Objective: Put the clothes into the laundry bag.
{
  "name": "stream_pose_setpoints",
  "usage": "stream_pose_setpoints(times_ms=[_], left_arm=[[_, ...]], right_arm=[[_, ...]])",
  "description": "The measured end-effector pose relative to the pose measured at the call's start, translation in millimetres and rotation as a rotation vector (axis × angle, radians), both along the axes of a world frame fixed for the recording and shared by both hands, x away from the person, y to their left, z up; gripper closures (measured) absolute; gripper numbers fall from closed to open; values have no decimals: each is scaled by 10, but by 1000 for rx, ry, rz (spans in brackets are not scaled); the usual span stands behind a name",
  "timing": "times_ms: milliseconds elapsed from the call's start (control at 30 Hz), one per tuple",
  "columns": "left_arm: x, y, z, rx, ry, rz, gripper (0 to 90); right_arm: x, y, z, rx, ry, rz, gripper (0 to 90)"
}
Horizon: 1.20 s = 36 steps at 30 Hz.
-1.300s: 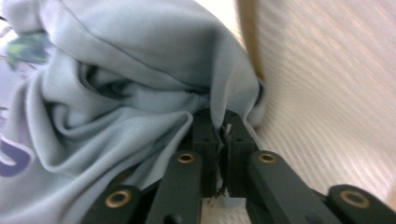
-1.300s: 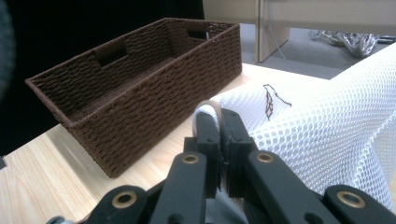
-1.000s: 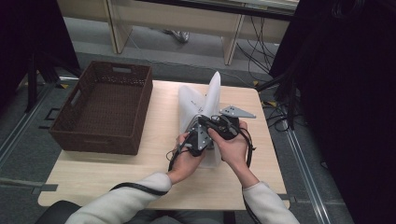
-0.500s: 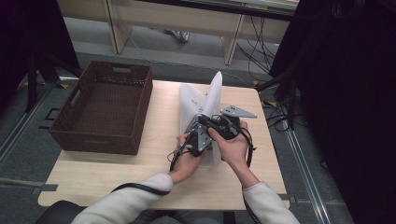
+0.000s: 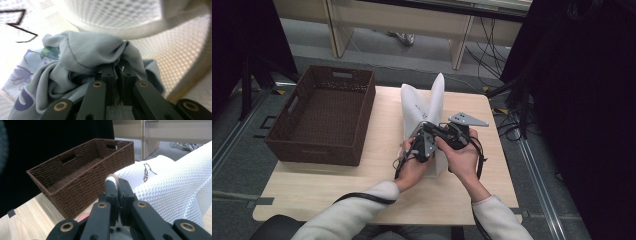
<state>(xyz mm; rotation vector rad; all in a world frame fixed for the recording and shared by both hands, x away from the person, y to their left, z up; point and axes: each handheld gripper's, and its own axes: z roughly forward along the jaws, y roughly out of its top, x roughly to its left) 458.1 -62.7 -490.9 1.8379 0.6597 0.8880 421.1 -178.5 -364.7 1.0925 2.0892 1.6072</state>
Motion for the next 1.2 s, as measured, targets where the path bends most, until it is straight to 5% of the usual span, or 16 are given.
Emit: stream_pose_setpoints(times_ms=[167, 233, 300, 367, 400, 433, 533, 667, 800, 933, 967, 1067, 1100, 1133, 1167, 1200], left_arm=[[43, 26, -7, 40, -1, 20, 805], [79, 22, -40, 25, 9, 33, 786], [92, 64, -35, 113, 37, 17, 763], [104, 64, -49, 135, 54, 3, 731], [101, 54, -62, 114, 54, 16, 721], [89, 51, -63, 109, 0, 45, 711], [5, 35, -99, 47, 64, 6, 613], [-137, 157, -35, 129, 105, -95, 491], [-310, 290, 1, 115, 128, -157, 463], [-439, 438, 24, 137, 124, -174, 463], [-460, 452, 5, 130, 134, -174, 466], [-463, 455, -51, 183, 145, -179, 488], [-445, 433, -75, 192, 159, -175, 493], [-424, 391, -116, 158, 156, -154, 492], [-378, 404, -106, 256, 151, -165, 493], [-343, 333, -174, 208, 186, -167, 497]], right_arm=[[16, -12, -6, -22, -41, -6, 883], [3, 4, -10, -3, 0, 2, 883], [1, 7, -16, -3, 1, -1, 883], [23, -2, -27, -16, -27, 1, 883], [21, -6, -26, -17, -7, 6, 883], [31, -10, -36, -8, -13, -2, 883], [45, -44, -46, -9, -4, -13, 883], [68, -75, -53, -4, 12, -27, 883], [86, -91, -54, -11, 1, -34, 882], [95, -90, -63, -15, -13, -33, 882], [83, -80, -58, -7, 16, -32, 882], [104, -90, -71, -28, -31, -34, 882], [87, -81, -60, -19, 2, -33, 882], [84, -74, -61, -17, 4, -34, 882], [82, -69, -64, -21, 3, -29, 882], [73, -60, -61, -19, 14, -28, 882]])
